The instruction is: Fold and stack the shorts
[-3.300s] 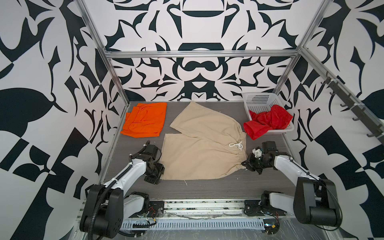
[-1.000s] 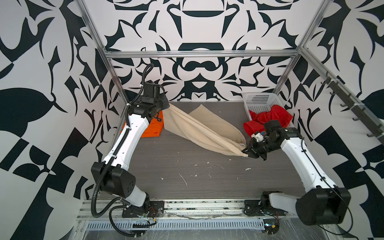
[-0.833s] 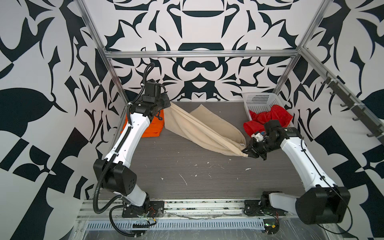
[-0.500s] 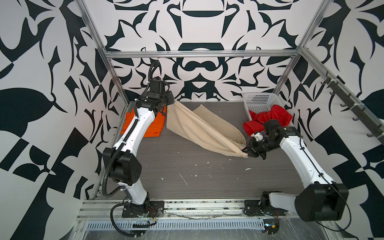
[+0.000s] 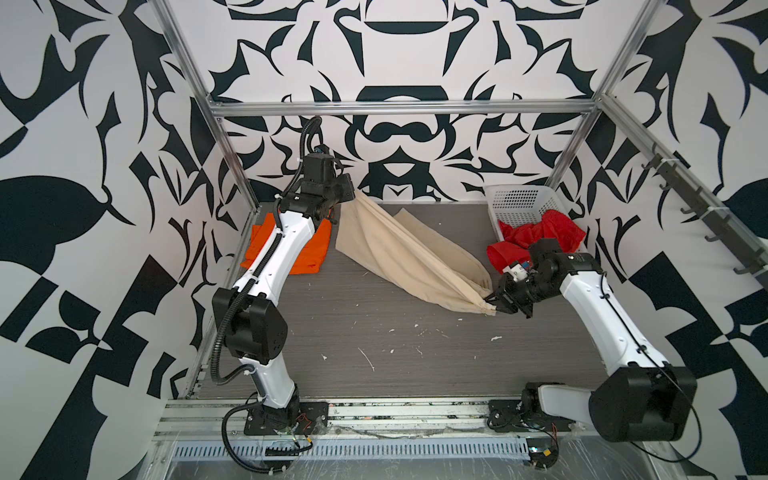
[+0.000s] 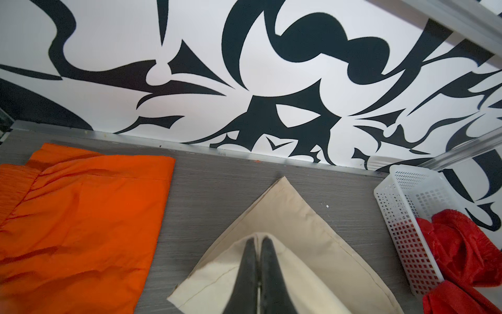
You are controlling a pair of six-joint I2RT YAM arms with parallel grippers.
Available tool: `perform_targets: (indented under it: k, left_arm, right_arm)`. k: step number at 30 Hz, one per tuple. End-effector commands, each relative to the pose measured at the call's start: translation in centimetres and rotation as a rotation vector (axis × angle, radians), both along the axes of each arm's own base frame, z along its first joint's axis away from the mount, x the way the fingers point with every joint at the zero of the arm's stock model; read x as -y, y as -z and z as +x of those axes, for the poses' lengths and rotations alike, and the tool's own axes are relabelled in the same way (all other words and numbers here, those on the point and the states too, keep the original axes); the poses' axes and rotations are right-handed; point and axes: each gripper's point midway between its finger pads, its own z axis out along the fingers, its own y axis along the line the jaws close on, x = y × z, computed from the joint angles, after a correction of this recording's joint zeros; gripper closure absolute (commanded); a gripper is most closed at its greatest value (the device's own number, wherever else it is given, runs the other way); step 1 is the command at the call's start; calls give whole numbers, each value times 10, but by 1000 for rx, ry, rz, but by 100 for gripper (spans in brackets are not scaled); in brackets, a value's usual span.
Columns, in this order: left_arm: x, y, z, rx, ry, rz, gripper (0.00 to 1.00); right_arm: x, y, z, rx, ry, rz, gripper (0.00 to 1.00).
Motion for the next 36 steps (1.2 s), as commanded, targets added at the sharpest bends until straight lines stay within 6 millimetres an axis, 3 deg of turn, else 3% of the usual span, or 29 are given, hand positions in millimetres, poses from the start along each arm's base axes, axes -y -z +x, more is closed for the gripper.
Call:
perform_targets:
  k: [1,23,36]
  left_arm:
    - [-18,-42,24,158,-78,-2,100]
    - [1,-18,79,165,-56,7,100]
    - [24,14,111,132,-31,14,100]
  right_arm:
    - [11,10,-18,-80,6,-59,100]
    - [15,23,-19,-127,18,-61,100]
    - [22,36,-17,-170,24,-71,100]
